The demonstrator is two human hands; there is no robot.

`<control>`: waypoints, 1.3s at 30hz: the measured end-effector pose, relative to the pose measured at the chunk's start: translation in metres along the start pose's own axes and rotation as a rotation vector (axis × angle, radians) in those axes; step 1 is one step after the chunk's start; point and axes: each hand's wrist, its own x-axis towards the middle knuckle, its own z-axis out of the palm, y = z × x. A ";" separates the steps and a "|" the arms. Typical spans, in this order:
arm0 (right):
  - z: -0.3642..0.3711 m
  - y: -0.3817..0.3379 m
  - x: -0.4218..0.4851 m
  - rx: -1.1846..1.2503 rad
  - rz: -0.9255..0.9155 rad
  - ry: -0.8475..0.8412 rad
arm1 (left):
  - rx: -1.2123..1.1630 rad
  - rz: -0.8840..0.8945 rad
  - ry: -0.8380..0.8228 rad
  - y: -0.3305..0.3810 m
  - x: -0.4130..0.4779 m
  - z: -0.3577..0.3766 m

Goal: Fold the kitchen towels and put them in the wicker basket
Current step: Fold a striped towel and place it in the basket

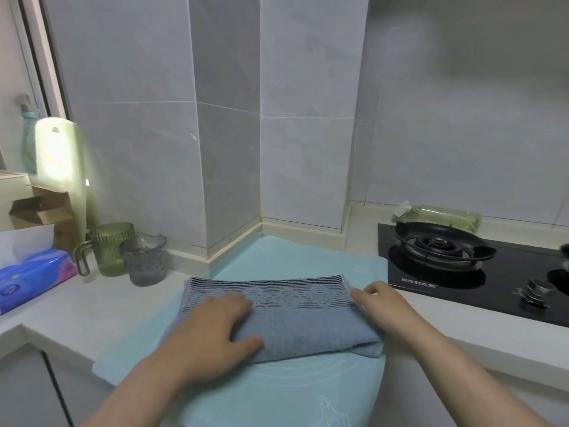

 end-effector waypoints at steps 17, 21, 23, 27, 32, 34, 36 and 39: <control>-0.014 0.057 -0.043 -0.446 -0.610 0.112 | -0.043 0.138 -0.031 0.012 -0.008 0.018; -0.007 0.070 -0.047 -0.405 -0.584 0.083 | 0.041 0.161 -0.007 0.013 -0.015 0.013; -0.002 0.066 -0.051 -0.136 -0.437 0.075 | 0.009 0.163 -0.010 0.015 -0.015 0.015; -0.007 0.042 -0.047 0.608 0.165 -0.118 | -0.015 0.148 0.008 0.012 -0.009 0.022; -0.011 0.009 -0.031 0.736 0.424 -0.317 | -0.016 0.137 -0.019 0.006 -0.005 0.028; -0.008 -0.003 -0.023 0.766 0.470 -0.354 | -0.042 0.131 -0.023 0.006 -0.006 0.026; -0.006 -0.014 -0.014 0.705 0.460 -0.347 | -0.049 0.120 -0.037 0.006 -0.007 0.025; -0.002 -0.025 -0.005 0.643 0.439 -0.310 | -0.041 0.105 -0.055 0.004 -0.008 0.028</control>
